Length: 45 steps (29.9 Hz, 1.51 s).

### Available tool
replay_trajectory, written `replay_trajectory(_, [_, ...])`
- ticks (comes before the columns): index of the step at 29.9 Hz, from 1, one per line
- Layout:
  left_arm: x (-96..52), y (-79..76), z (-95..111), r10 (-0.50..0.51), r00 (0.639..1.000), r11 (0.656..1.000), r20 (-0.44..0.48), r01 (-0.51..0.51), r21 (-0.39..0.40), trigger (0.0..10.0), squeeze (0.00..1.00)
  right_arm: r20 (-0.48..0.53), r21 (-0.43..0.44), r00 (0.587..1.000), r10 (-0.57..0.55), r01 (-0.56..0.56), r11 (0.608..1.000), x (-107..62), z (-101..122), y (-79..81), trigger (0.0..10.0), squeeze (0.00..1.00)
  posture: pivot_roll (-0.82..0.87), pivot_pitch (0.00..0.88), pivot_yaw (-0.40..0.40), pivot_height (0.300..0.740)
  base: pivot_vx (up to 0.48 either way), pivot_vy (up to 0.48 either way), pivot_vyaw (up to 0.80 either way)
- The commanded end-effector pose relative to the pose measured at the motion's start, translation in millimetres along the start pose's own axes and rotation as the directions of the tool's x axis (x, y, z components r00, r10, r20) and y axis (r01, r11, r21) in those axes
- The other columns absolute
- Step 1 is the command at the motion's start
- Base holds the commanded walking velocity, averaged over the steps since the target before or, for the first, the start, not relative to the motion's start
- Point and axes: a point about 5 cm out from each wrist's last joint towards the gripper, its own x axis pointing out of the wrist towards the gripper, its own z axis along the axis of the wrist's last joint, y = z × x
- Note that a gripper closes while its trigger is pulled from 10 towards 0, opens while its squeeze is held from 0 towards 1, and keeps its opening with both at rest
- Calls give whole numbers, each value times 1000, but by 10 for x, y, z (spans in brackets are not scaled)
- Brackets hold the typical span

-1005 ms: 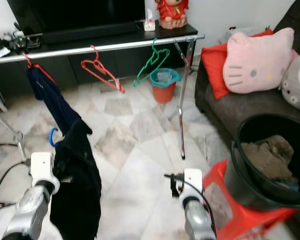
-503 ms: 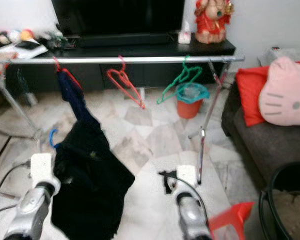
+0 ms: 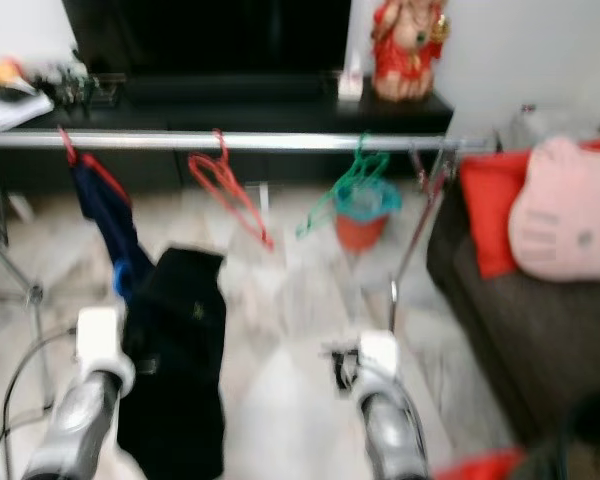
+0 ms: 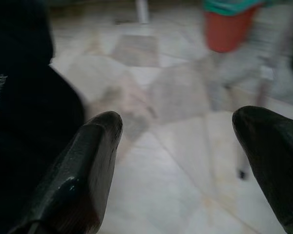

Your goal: Hang hanger

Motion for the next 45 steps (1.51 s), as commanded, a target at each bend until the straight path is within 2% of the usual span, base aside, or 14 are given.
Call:
replay_trajectory(1, [17,-20,65,-1,999,1000,36,1,12,10000,0,0,-2,1000,-20,20,1000,-4,14,-93,10000,0,-9,0,11,740,360,0,800])
replay_trajectory(18, [15,-105,32,-9,1000,1000,28,9,8,10000,0,-14,13,1000,-14,14,1000,-3,3,-108,10000,0,-7,0,-4,740,359,0,67])
replay_trajectory(27, [-4,-145,-6,-33,999,999,3,33,33,10000,0,-34,12,999,-17,18,1000,-26,-49,-117,10000,0,-8,0,-11,740,0,0,0])
replay_trajectory(37, [117,-205,174,-50,998,997,33,48,53,10000,0,-62,10,998,-28,29,1000,-44,-97,-144,10000,0,-8,0,-19,740,0,0,0])
replay_trajectory(45, [188,-240,213,-41,999,994,23,39,100,10000,0,-79,9,996,-42,43,999,-64,-143,-145,10000,0,-8,0,-17,740,0,-48,0])
